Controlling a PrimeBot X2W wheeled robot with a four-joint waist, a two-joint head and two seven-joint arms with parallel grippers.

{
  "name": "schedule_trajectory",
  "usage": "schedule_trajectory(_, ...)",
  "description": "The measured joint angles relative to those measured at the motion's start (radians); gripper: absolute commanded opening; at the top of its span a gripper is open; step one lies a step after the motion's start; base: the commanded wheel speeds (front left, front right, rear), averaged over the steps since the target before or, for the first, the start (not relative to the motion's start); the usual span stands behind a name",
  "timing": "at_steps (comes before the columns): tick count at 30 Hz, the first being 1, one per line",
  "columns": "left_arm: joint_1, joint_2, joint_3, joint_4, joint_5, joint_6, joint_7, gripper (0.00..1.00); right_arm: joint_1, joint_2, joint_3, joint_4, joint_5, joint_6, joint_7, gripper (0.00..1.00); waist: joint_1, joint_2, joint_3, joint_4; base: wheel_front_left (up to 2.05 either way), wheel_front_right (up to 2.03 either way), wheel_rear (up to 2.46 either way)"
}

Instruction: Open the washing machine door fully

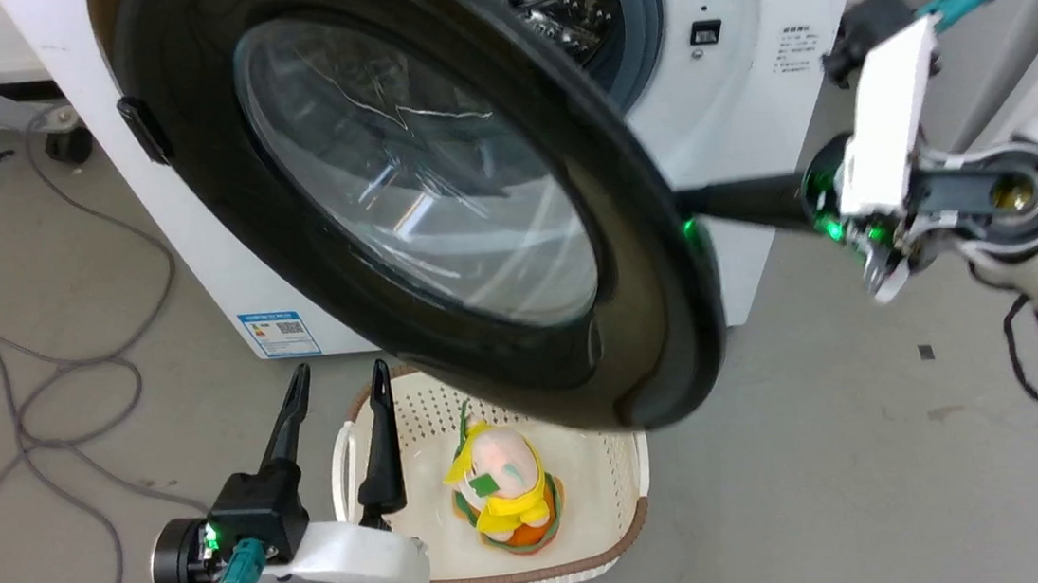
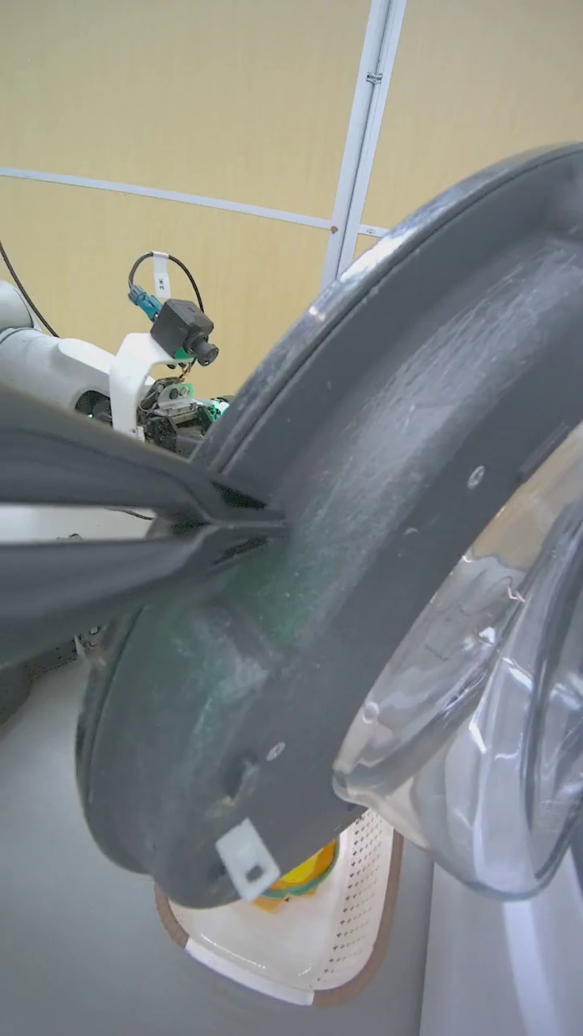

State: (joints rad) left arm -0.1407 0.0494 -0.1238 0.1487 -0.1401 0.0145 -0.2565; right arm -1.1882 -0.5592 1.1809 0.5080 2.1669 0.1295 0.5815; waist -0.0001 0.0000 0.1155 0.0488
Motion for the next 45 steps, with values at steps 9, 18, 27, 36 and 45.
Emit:
schedule_trajectory(9,0.019,0.0,-0.001,0.009,0.006,0.0,0.0,1.0,0.021,-0.03,0.076,-0.168,0.004,0.0,-0.02,0.0,0.0,0.0,-0.029,0.013,0.0,0.0,0.0)
schedule_trajectory(18,0.024,0.0,-0.008,0.011,0.005,0.001,0.0,1.0,0.021,-0.011,0.094,-0.28,-0.057,0.0,-0.01,0.0,0.0,0.0,-0.039,0.021,0.0,0.0,0.0)
schedule_trajectory(27,0.029,0.0,-0.009,0.013,-0.004,0.002,0.0,1.0,0.044,0.011,0.097,-0.368,-0.074,0.0,-0.005,0.0,0.0,0.0,-0.036,0.021,0.0,0.0,0.0)
schedule_trajectory(36,0.033,0.0,-0.008,0.013,-0.004,0.01,0.0,1.0,0.121,-0.009,0.035,-0.38,-0.095,0.0,-0.315,0.47,0.0001,0.0,-0.036,0.01,0.0,0.0,0.0)
schedule_trajectory(45,0.05,0.0,0.013,0.014,-0.012,0.013,0.0,1.0,0.378,-0.06,-0.072,-0.317,-0.149,0.0,-0.797,1.0,0.0001,0.0,-0.051,-0.017,0.0,0.0,0.0)
